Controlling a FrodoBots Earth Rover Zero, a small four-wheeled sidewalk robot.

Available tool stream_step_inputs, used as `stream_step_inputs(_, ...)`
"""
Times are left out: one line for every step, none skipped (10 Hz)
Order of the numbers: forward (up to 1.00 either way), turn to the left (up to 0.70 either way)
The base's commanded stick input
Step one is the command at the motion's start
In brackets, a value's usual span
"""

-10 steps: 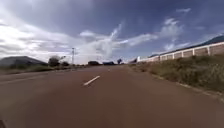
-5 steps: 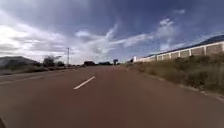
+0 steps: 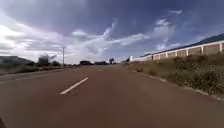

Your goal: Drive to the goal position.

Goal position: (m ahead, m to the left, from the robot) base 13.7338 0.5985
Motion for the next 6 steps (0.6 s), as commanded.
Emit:
stream_step_inputs(1.0,0.0)
stream_step_inputs(1.0,0.0)
stream_step_inputs(1.0,0.0)
stream_step_inputs(1.0,0.0)
stream_step_inputs(1.0,0.0)
stream_step_inputs(1.0,0.0)
